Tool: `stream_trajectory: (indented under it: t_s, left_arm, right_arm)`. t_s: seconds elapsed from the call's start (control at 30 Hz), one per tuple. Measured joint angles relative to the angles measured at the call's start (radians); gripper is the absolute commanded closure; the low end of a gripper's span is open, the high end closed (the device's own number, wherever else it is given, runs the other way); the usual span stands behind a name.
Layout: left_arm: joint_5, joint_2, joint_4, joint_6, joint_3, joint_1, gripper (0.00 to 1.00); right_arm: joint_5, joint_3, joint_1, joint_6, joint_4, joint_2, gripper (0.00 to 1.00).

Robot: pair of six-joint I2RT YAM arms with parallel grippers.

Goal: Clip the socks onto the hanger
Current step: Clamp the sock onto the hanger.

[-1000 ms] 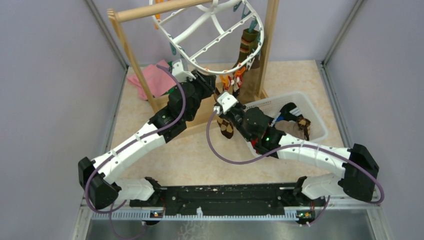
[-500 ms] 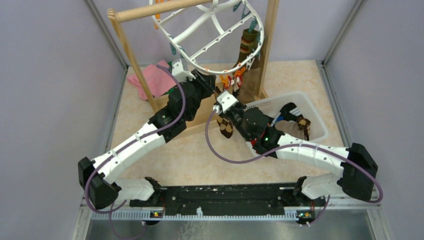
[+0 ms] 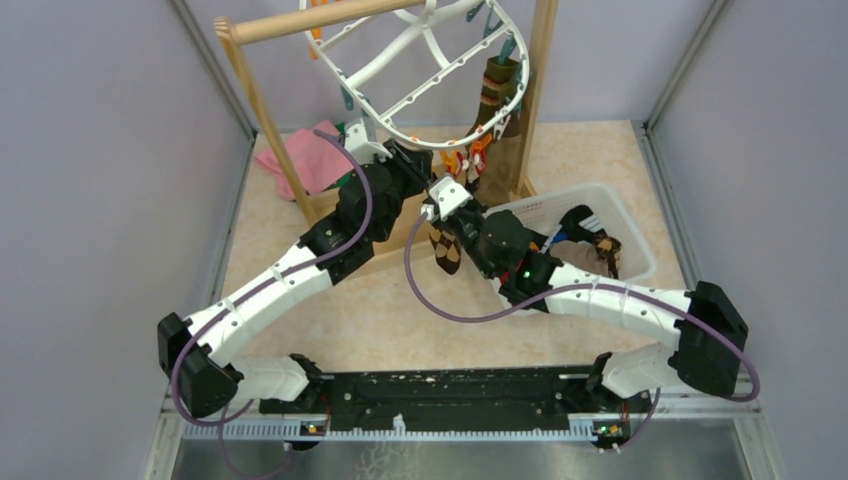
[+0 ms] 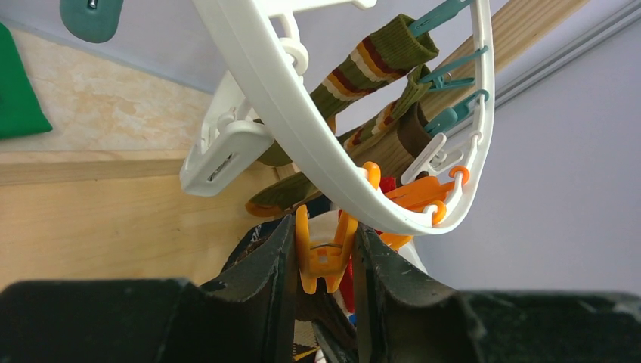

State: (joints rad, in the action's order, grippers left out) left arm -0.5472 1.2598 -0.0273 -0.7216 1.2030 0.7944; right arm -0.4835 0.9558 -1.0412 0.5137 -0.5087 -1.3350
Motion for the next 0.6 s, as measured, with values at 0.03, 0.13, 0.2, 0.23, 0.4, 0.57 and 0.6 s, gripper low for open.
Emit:
stream_trajectory:
  t_s: [0.03, 0.13, 0.2, 0.23, 0.4, 0.57, 0.6]
  left_arm:
    - [0.0, 0.001, 0.0, -0.002, 0.0, 0.0, 1.0]
    - [0.0, 0.001, 0.0, -0.006, 0.0, 0.0, 1.0]
    - [0.0, 0.001, 0.0, -0.006, 0.0, 0.0, 1.0]
    - [0.0, 0.001, 0.0, -0.006, 0.0, 0.0, 1.0]
    - [0.0, 0.002, 0.0, -0.009, 0.0, 0.0, 1.0]
    - [0.0, 0.002, 0.0, -0.01, 0.0, 0.0, 1.0]
    - [0.0, 0.002, 0.0, -0.01, 0.0, 0.0, 1.0]
  right_arm:
    - [-0.003, 0.003, 0.0, 0.0, -0.001, -0.005, 1.0]
    - [-0.019, 0.01, -0.003, 0.0, -0.002, -0.017, 1.0]
    - [-0.026, 0.01, -0.004, 0.0, 0.0, -0.021, 1.0]
    - [-0.028, 0.01, -0.004, 0.0, 0.0, -0.021, 1.0]
    - [-0.028, 0.01, -0.004, -0.001, -0.003, -0.021, 1.0]
    - [-0.021, 0.01, -0.004, -0.002, -0.008, -0.021, 1.0]
    - [-0.018, 0.01, -0.004, -0.002, -0.009, -0.021, 1.0]
